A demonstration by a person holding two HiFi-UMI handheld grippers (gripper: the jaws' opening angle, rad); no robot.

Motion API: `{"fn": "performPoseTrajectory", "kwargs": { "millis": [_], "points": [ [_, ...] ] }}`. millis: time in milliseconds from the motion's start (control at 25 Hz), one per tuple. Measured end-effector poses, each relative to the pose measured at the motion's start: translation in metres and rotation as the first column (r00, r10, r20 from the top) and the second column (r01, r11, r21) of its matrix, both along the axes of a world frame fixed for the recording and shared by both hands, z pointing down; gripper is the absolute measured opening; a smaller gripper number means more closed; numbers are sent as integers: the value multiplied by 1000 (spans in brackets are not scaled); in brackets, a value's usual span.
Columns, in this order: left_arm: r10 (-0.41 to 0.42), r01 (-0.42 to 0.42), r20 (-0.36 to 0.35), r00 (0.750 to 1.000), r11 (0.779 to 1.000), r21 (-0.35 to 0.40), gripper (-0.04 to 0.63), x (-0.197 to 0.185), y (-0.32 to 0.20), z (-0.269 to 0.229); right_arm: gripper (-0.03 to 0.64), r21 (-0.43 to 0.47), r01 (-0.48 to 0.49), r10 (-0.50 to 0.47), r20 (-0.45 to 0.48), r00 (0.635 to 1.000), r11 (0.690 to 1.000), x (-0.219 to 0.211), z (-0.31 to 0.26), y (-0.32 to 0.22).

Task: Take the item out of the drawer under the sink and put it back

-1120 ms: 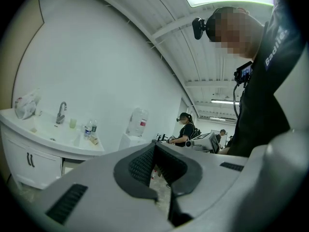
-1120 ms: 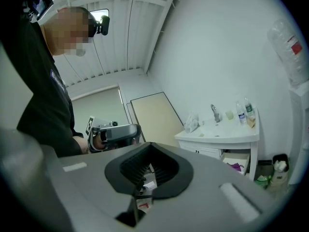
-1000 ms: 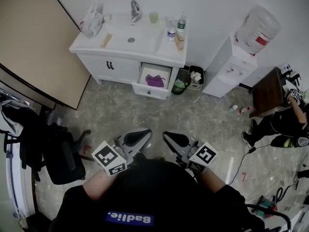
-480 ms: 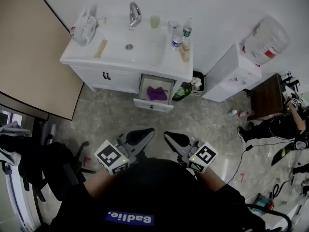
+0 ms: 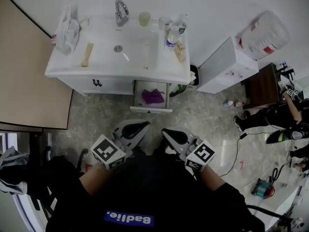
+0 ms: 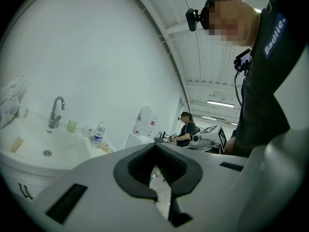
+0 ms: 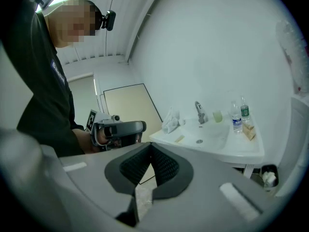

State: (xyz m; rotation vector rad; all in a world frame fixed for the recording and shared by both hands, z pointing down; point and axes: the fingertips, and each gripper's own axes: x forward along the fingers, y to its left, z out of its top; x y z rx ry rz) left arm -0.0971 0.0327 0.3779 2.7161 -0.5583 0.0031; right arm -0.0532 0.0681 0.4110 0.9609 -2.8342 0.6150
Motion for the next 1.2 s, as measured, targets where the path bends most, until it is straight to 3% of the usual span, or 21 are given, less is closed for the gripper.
{"fn": "performPoseTrajectory", "kwargs": {
  "millis": [360, 760, 1200],
  "points": [
    [-29, 26, 106, 994, 999, 33, 6, 37, -40, 31, 2, -4, 33, -33, 30, 999, 999, 33, 6, -32],
    [-62, 59, 248, 967, 998, 22, 6, 71, -76, 81, 2, -48, 3, 1, 64, 998, 999, 76, 14, -48],
    [28, -6, 365, 930, 998, -59, 8, 107, -101, 152, 2, -99, -34, 42, 77, 996, 994, 108, 37, -54]
  ]
}}
